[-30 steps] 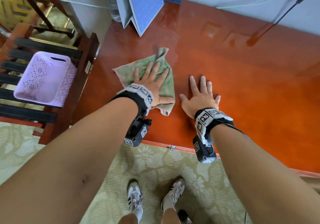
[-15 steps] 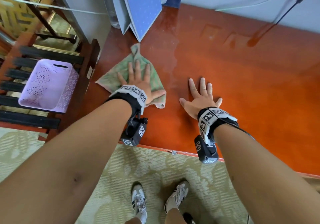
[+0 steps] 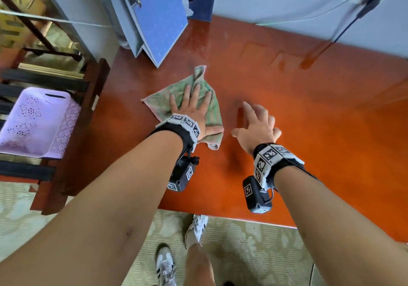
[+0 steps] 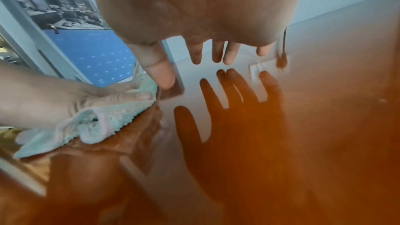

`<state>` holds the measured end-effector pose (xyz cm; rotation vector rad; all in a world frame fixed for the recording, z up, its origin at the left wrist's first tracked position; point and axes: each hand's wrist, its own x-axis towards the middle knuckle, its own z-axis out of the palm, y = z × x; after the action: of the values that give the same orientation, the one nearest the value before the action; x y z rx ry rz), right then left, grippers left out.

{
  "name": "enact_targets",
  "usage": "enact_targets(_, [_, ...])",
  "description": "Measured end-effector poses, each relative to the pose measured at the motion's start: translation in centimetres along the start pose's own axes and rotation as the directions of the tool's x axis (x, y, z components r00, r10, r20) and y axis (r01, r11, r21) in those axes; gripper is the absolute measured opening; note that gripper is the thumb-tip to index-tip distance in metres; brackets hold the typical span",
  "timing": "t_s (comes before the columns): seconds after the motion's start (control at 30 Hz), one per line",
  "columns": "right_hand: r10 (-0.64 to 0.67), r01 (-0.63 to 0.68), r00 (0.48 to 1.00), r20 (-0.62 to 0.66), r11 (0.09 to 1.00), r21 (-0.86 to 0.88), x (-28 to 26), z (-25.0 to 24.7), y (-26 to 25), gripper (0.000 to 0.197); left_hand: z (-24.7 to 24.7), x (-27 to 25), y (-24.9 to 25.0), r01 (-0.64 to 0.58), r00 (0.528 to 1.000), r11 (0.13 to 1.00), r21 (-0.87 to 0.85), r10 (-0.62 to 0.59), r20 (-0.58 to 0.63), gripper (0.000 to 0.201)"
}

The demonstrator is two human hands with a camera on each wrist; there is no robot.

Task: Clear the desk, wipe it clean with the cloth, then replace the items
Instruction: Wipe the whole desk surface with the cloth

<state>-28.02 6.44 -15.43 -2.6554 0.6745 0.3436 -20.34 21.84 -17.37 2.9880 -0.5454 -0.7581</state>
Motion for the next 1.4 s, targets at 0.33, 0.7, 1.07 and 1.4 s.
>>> enact_targets(0.33, [-0.115, 0.115, 0.993, 0.013, 0.992, -0.046, 7.9, -1.2, -2.2, 0.072, -3.1, 6.3, 0.3, 0.059, 0.998, 0.997, -0.044, -0.06, -0.024, 0.112])
enact_targets(0.7, [-0.107, 0.111, 0.992, -0.062, 0.992, 0.058, 12.9, -1.2, -3.7, 0.057, -5.8, 12.0, -1.1, 0.018, 0.998, 0.998, -0.056, -0.021, -0.066, 0.11])
enact_targets(1.07, [-0.049, 0.065, 0.988, -0.146, 0.992, 0.106, 16.4, -1.9, -5.7, 0.059, -8.5, 17.1, -2.4, -0.074, 0.993, 0.997, -0.003, 0.074, -0.091, 0.11])
enact_targets(1.4, [0.019, -0.008, 0.989, -0.147, 0.997, 0.076, 18.4, -1.9, -5.5, 0.06, -9.8, 20.2, -2.9, -0.127, 0.987, 0.992, -0.008, 0.125, -0.106, 0.111])
